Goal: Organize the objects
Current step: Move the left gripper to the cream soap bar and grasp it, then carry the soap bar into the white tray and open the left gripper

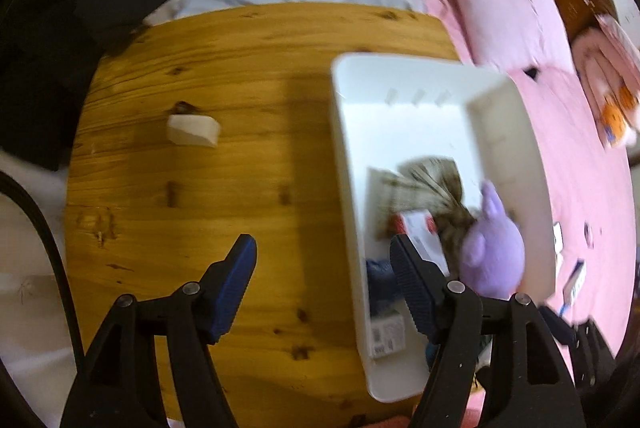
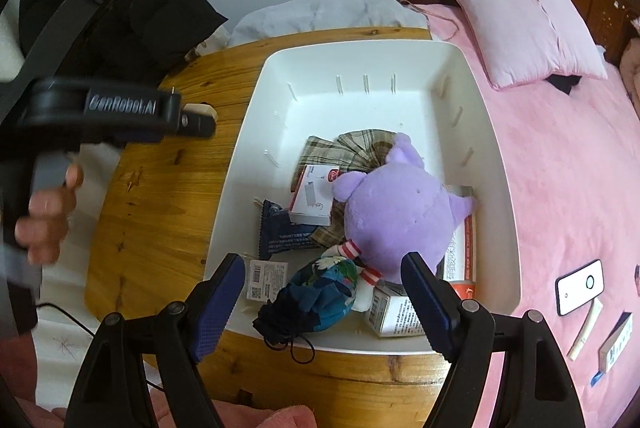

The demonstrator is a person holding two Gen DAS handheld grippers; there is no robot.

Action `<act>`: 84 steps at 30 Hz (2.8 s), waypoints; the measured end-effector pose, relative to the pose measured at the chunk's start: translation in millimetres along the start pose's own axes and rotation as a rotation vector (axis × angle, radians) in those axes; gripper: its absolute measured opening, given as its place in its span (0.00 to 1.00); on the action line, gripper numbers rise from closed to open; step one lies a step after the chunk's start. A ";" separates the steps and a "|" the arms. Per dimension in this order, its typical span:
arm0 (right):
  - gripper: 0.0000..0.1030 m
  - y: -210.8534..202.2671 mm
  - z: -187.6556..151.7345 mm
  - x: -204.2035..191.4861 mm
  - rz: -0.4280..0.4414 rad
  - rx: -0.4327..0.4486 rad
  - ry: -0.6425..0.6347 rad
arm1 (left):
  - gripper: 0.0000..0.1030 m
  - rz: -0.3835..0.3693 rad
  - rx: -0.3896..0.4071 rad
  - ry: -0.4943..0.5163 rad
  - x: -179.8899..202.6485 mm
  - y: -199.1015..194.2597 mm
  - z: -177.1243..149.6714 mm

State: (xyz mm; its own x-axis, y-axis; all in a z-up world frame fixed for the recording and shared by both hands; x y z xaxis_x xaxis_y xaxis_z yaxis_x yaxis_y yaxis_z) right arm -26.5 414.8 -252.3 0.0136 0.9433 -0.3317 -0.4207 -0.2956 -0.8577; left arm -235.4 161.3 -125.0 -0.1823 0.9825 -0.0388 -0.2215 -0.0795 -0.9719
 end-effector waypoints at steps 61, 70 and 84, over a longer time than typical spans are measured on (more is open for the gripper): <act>0.79 51.4 -14.4 -21.0 -0.060 -0.224 -0.088 | 0.53 -0.187 -0.246 -0.885 -167.5 141.6 66.6; 0.79 51.3 -14.2 -15.9 -0.053 -0.224 -0.076 | 0.38 -0.251 -0.248 -0.910 -169.2 146.0 67.6; 0.79 56.3 -16.9 -9.8 -0.042 -0.237 -0.062 | 0.30 -0.281 -0.231 -0.934 -167.7 149.7 68.1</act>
State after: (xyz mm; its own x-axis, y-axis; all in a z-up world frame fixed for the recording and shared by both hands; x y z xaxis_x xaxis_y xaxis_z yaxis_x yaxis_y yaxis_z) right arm -34.9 386.4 -304.0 -0.0319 0.9607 -0.2758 -0.1964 -0.2765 -0.9407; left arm -303.3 -26.9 -248.2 -0.8532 0.4265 0.3004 -0.1986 0.2668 -0.9430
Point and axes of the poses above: each gripper's, at about its wrist camera, not at the fingertips, and y roughly the way its jaws point, x to its right, z to its top, the point moved 2 cm from there along y, roughly the way its jaws point, and after that the axes turned 4 degrees about z, right-handed, at the moved point
